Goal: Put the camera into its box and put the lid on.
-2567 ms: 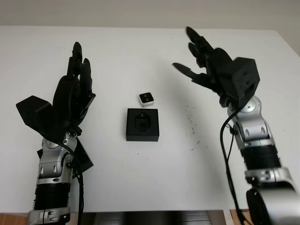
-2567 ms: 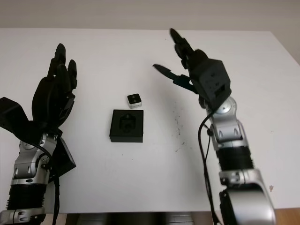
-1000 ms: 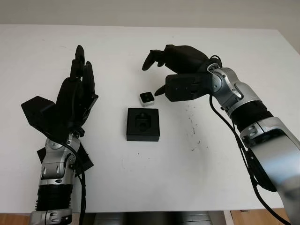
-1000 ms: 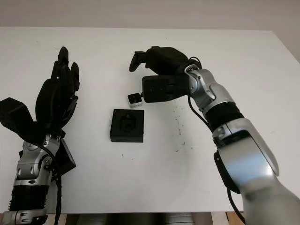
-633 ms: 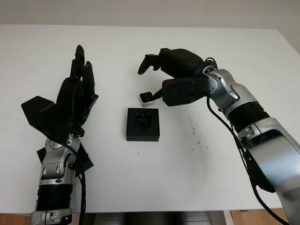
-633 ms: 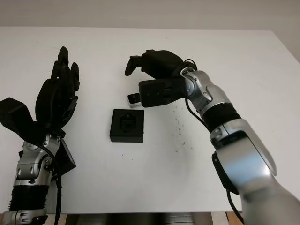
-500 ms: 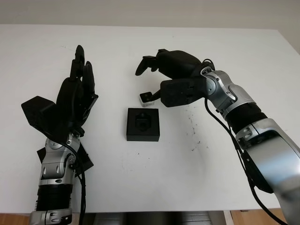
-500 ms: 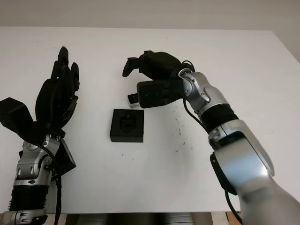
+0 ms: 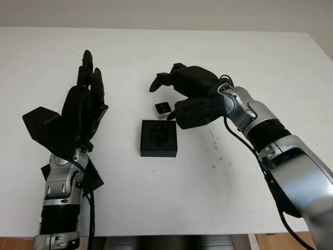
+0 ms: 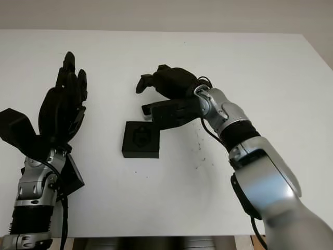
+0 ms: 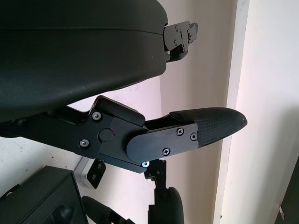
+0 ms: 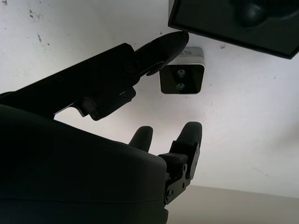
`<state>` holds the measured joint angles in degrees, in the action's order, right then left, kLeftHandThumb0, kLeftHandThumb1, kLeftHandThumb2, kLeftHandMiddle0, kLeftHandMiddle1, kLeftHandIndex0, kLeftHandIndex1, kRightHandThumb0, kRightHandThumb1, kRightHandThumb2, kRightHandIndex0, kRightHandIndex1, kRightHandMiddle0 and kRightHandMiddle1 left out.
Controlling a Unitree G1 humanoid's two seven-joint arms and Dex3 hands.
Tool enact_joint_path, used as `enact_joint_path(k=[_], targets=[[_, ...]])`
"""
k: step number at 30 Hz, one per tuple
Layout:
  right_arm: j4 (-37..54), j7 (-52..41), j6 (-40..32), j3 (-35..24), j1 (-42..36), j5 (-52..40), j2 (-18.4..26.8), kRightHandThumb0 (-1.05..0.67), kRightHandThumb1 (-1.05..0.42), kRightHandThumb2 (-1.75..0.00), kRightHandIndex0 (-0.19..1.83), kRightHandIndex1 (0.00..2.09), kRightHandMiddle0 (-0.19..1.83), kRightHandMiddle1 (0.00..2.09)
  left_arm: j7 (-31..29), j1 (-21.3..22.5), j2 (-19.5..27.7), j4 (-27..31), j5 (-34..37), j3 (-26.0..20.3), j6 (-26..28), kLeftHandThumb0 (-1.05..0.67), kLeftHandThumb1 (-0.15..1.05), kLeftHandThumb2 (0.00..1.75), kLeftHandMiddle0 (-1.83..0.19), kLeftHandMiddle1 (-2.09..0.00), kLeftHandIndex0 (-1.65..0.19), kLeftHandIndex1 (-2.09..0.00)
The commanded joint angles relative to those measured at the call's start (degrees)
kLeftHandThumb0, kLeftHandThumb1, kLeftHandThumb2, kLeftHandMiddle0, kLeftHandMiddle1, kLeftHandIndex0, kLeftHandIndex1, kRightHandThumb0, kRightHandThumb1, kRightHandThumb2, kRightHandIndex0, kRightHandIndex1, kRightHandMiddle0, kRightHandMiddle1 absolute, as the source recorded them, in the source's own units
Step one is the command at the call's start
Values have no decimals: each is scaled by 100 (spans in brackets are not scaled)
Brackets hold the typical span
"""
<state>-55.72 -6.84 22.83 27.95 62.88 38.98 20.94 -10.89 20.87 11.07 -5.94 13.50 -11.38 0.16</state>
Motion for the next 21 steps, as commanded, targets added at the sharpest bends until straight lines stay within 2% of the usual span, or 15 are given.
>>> enact_joint_path(k=[1, 4, 6, 8, 12, 15, 19, 21], targets=[[-51, 109, 72, 44, -44, 47, 26, -52, -79, -5, -6, 128, 19, 80, -1, 25, 39, 99, -6, -8, 4, -81, 105, 63, 19, 0, 19, 0], [-93, 231, 99, 91, -42, 125, 38, -52, -79, -5, -6, 131, 20, 81, -18, 31, 48, 86, -5, -7, -4, -81, 105, 63, 19, 0, 19, 0], [-102, 304, 85, 162, -36, 224, 57, -53, -78, -5, -14, 157, 23, 78, -30, 25, 43, 99, 16, -10, 11, -81, 105, 63, 19, 0, 19, 0], [-127, 387, 139, 218, -29, 312, 80, -53, -78, -5, -18, 171, 24, 77, -40, 23, 40, 107, 30, -12, 15, -81, 105, 63, 19, 0, 19, 0], [-249, 667, 277, 321, -11, 467, 106, -54, -79, -5, -8, 169, 29, 82, -54, 29, 53, 88, 10, -10, 11, -81, 105, 63, 19, 0, 19, 0], [-326, 734, 292, 343, 8, 500, 99, -55, -80, -5, -13, 184, 28, 84, -59, 23, 55, 91, -6, 1, 9, -81, 105, 63, 19, 0, 19, 0], [-415, 806, 301, 338, 20, 496, 80, -54, -79, -5, -11, 182, 29, 87, -33, 24, 36, 91, -20, 6, 2, -81, 105, 63, 19, 0, 19, 0], [-478, 777, 261, 331, 40, 481, 60, -53, -81, -6, -16, 192, 27, 93, -27, 46, 39, 65, -35, 9, -7, -81, 105, 63, 19, 0, 19, 0]])
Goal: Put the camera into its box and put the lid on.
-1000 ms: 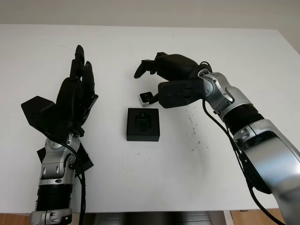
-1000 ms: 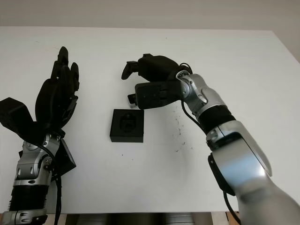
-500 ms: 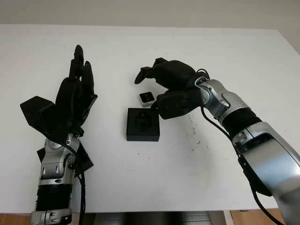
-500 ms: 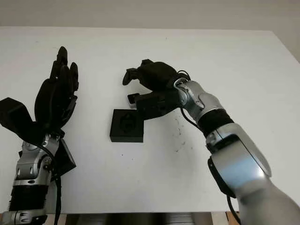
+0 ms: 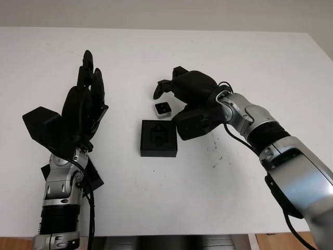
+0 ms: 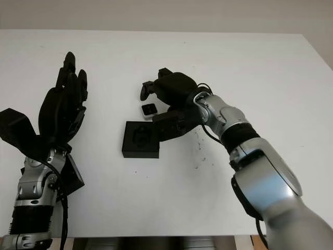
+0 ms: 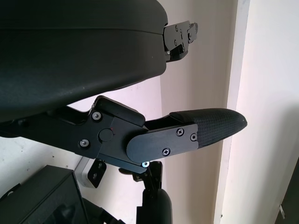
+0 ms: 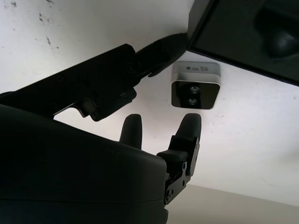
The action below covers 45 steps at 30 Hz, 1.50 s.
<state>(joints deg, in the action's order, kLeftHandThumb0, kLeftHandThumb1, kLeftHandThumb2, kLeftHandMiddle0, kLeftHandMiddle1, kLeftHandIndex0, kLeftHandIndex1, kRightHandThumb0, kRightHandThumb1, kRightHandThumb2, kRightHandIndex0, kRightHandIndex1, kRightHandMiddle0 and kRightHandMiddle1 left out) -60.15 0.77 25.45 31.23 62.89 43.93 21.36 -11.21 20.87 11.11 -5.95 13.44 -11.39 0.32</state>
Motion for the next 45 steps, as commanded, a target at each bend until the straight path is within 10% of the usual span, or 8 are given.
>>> enact_joint_path(k=[1, 39, 45], targets=[[-63, 9, -1, 5, 49, -15, 16, -52, -81, -6, -18, 195, 27, 95, 7, 49, 33, 70, -26, 10, -14, -81, 105, 63, 19, 0, 19, 0], [-568, 145, 263, -78, 13, -320, -213, -40, -92, -6, -1, 183, 35, 104, 40, -13, 8, 99, -1, -13, -37, -81, 105, 60, 19, 0, 19, 0], [-584, 330, 308, 37, 22, -157, -170, -41, -92, -6, -4, 209, 37, 112, 52, -39, 17, 136, -13, -18, -3, -80, 105, 61, 19, 0, 19, 0]])
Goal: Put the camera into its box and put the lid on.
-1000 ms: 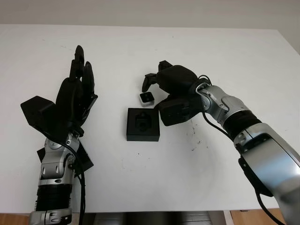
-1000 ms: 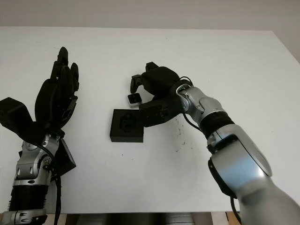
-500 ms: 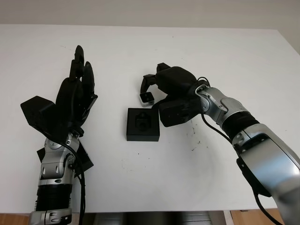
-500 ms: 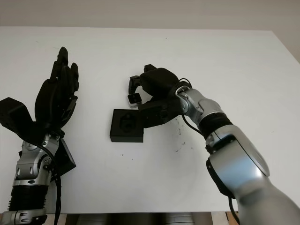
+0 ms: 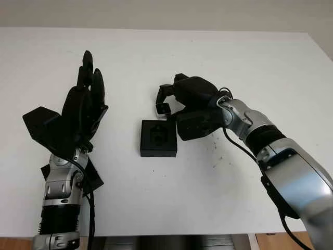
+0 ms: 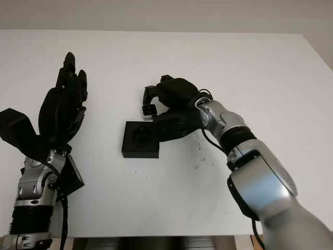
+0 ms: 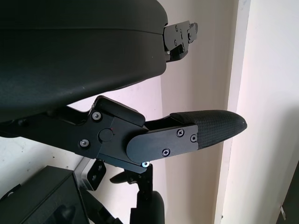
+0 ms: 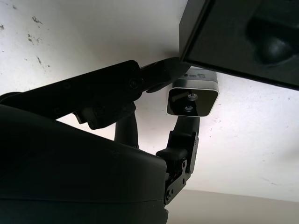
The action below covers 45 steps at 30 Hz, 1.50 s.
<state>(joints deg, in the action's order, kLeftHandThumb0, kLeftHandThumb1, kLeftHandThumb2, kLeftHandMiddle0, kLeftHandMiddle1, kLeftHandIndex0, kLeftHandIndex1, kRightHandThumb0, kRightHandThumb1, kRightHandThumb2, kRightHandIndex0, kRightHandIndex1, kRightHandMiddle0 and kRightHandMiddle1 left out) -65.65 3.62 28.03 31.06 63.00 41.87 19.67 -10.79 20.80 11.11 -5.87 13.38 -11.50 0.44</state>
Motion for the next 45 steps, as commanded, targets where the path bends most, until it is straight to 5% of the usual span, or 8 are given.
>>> enact_joint_path(k=[1, 11, 14, 20, 26, 45], targets=[[-39, 93, 48, 91, 17, 97, 11, -41, -92, -5, -3, 209, 38, 112, -7, -37, 21, 130, -2, -6, -27, -80, 105, 61, 19, 0, 19, 0], [-173, 556, 128, 159, -45, 228, -4, -35, -92, -5, 16, 209, 49, 124, 26, -43, -21, 130, 5, 1, -51, -81, 105, 60, 19, 0, 19, 0], [-199, 834, 163, 191, -90, 263, -9, -36, -92, -6, -1, 209, 50, 130, 16, -52, -18, 135, -12, 16, -69, -81, 105, 61, 19, 0, 19, 0], [-234, 901, 58, 84, -170, 88, -52, -37, -97, -6, 9, 106, 39, 138, 6, -48, -21, 115, -15, 18, -96, -81, 105, 61, 19, 0, 19, 0], [-282, 435, -179, -373, -298, -524, -191, -39, -100, -6, 17, 59, 33, 144, -26, -49, -7, 118, 8, 7, -75, -81, 105, 60, 19, 0, 19, 0], [-251, -762, -700, -1230, -402, -1645, -353, -42, -101, -5, 19, 51, 28, 158, 2, -28, -9, 135, 0, 26, -4, -82, 105, 60, 19, 0, 19, 0]])
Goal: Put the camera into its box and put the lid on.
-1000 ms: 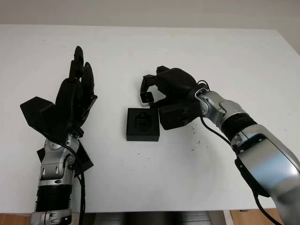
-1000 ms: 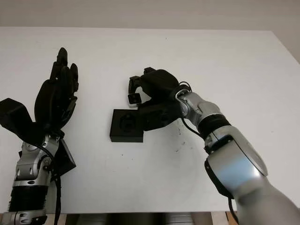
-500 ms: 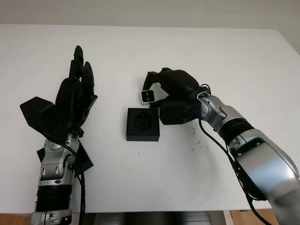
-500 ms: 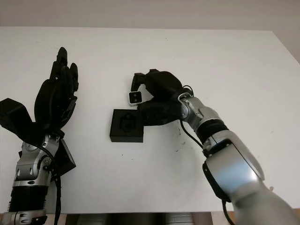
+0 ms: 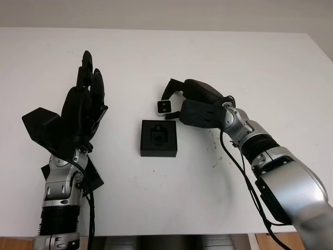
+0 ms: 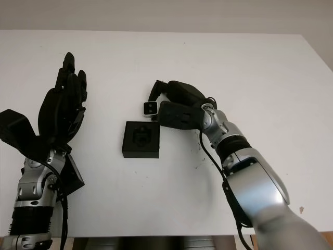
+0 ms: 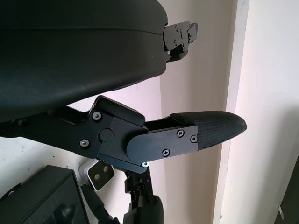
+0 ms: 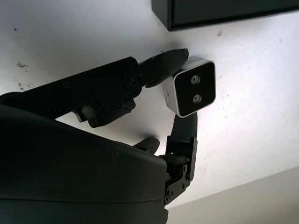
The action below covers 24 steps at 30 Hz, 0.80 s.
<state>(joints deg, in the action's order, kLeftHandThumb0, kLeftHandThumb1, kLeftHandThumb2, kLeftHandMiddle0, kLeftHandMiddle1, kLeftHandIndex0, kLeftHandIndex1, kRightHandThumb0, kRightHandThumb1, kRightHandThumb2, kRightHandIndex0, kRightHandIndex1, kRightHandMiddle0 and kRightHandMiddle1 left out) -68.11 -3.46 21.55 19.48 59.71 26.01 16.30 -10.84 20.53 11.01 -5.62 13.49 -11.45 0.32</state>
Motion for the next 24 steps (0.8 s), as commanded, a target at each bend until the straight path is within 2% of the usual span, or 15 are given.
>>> enact_joint_path(k=[1, 12, 24], targets=[[5, -81, -34, -101, -80, -95, -13, -42, -101, -5, 19, 51, 28, 159, 5, -1, 5, 110, -20, 27, 1, -82, 105, 60, 19, 0, 19, 0], [104, -243, 187, -398, -165, -424, -9, -40, -99, -5, 19, 47, 28, 158, -13, -16, 12, 105, -24, 26, -20, -82, 105, 60, 19, 0, 19, 0], [113, 15, 656, -659, -306, -655, -60, -38, -99, -6, 17, 41, 30, 158, -77, -9, 45, 70, -23, 25, -30, -82, 105, 60, 19, 0, 19, 0]])
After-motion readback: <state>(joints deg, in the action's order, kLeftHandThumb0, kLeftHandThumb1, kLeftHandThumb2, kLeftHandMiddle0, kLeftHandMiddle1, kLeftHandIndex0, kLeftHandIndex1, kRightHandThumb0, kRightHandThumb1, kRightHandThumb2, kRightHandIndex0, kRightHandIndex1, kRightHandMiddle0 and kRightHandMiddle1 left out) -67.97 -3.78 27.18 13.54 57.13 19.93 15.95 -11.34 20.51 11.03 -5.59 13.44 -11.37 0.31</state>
